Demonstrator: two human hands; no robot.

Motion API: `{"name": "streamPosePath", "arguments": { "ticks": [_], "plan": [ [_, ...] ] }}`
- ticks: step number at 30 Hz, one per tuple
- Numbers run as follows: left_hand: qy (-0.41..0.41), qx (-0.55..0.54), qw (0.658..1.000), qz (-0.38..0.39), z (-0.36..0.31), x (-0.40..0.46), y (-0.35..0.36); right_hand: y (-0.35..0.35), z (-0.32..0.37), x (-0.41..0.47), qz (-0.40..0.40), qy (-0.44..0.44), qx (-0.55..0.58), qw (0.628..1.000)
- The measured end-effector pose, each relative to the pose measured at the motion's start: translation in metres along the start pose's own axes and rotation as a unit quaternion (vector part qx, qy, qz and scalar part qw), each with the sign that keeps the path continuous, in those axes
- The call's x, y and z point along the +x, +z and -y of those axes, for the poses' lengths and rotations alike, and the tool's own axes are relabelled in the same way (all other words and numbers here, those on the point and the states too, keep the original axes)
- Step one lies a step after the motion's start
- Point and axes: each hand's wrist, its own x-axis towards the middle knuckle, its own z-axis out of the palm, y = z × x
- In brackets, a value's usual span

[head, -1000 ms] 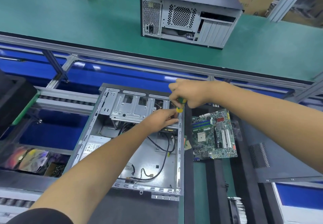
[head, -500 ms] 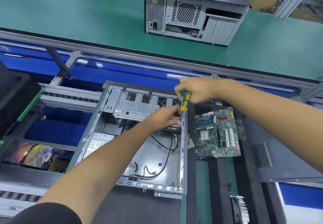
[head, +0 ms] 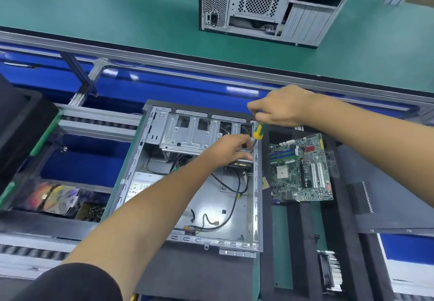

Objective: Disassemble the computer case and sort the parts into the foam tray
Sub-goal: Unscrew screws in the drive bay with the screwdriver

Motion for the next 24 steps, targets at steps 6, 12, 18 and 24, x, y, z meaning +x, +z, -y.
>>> {"name": "streamPosePath", "arguments": {
  "ticks": [6,12,18,24],
  "plan": [
    [0.029,-0.002,1.0,0.006,0.003,0.0,-0.002,-0.004,0.01,-0.005,0.045,0.019,0.159,0.986],
    [0.02,0.002,0.999,0.028,-0.001,0.001,-0.005,-0.009,0.017,-0.003,0.037,0.08,0.009,0.996],
    [0.015,-0.009,0.999,0.049,0.003,0.003,-0.003,-0.009,0.032,-0.009,0.081,0.147,0.106,0.98],
    [0.024,-0.014,0.998,0.051,0.004,0.004,-0.002,-0.005,0.037,-0.008,0.049,0.135,0.093,0.985]
  ]
}}
